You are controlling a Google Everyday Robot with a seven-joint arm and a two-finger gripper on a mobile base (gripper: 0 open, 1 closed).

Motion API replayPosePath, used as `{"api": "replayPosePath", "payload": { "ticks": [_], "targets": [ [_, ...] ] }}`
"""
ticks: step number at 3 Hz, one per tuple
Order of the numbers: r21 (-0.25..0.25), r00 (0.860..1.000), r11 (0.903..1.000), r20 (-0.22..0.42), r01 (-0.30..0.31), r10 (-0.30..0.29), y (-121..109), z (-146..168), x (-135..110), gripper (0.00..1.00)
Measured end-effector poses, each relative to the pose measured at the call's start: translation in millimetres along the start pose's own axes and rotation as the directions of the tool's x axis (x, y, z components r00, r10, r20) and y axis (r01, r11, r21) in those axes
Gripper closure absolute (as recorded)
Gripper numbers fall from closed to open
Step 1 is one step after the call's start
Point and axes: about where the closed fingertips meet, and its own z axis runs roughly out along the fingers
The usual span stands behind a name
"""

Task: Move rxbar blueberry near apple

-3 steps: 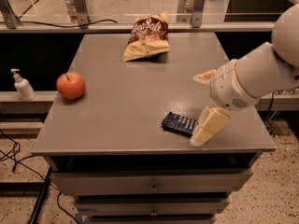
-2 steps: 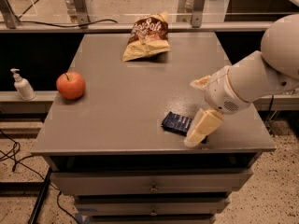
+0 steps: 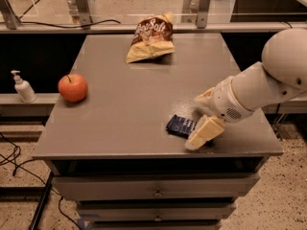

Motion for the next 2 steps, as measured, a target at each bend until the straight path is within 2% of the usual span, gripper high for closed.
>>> {"api": "replayPosePath", "payload": {
  "ticks": [2],
  "targets": [
    [-0.015,0.999,0.9988,-0.011,-0.048,0.047,-5.7,-5.9,3.7,0.64]
  ]
}}
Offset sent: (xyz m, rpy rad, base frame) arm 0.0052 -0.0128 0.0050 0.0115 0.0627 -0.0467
